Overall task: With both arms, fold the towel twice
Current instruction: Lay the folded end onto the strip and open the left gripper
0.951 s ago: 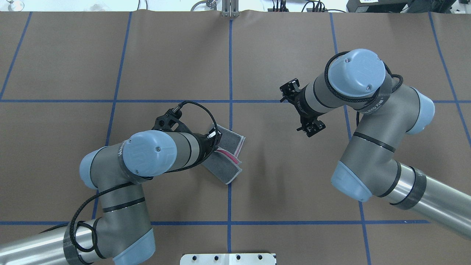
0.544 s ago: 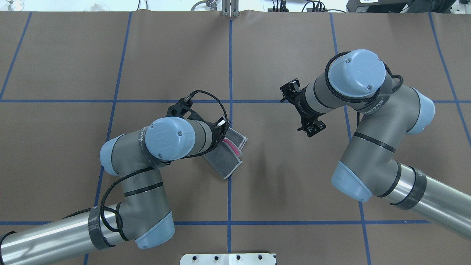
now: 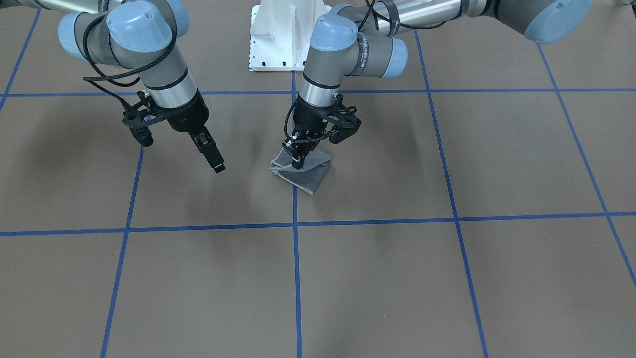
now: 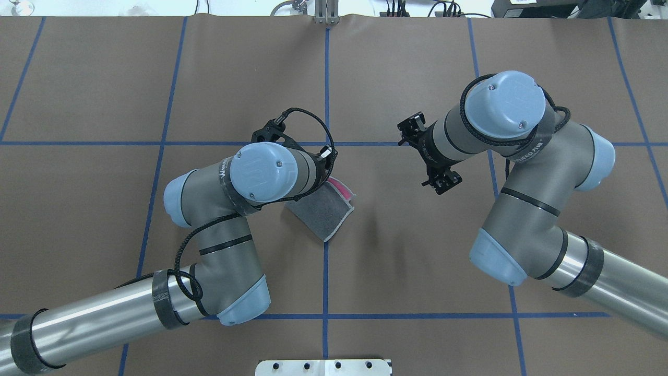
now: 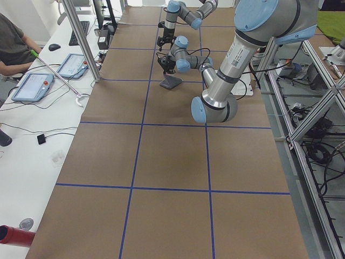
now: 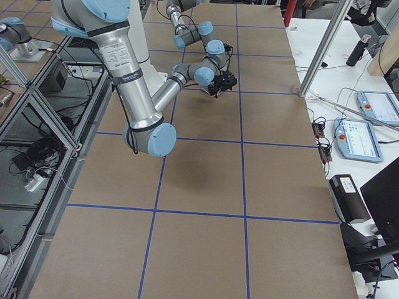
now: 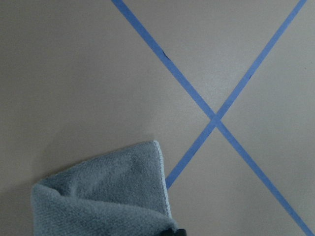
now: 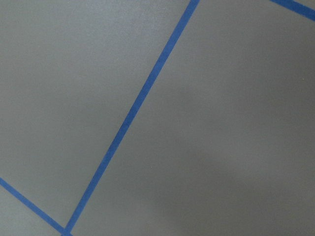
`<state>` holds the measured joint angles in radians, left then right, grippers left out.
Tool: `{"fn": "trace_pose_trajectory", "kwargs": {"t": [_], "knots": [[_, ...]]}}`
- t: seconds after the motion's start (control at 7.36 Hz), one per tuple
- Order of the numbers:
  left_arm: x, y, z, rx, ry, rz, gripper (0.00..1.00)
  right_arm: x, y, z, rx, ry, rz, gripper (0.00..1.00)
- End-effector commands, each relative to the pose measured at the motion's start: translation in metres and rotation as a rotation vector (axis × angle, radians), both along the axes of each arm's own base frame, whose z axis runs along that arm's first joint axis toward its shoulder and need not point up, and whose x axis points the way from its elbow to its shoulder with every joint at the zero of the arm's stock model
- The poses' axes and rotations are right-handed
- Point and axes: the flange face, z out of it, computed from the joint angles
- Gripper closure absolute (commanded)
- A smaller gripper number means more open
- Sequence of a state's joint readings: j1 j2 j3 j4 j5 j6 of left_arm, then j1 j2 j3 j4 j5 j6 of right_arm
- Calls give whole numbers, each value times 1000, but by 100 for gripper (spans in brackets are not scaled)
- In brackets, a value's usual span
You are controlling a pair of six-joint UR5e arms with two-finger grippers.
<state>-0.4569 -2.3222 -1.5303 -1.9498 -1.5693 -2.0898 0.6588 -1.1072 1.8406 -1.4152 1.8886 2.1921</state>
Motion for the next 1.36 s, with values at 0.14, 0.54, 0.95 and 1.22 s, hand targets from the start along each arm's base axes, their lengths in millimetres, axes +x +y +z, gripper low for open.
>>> {"fn": "trace_pose_trajectory", "kwargs": {"t": [0.14, 0.54, 0.95, 1.22], "knots": [[12, -12, 19, -9, -24, -5, 100, -2, 0, -1, 0, -1, -3, 0], [3, -24, 21, 10, -35, -11, 100, -2, 0, 0, 0, 1, -2, 0], [2, -27, 27, 28, -58, -1, 1, -4, 1, 0, 0, 1, -5, 0], [-4, -34, 25, 30, -51, -14, 0, -5, 0, -3, 2, -3, -3, 0]]}}
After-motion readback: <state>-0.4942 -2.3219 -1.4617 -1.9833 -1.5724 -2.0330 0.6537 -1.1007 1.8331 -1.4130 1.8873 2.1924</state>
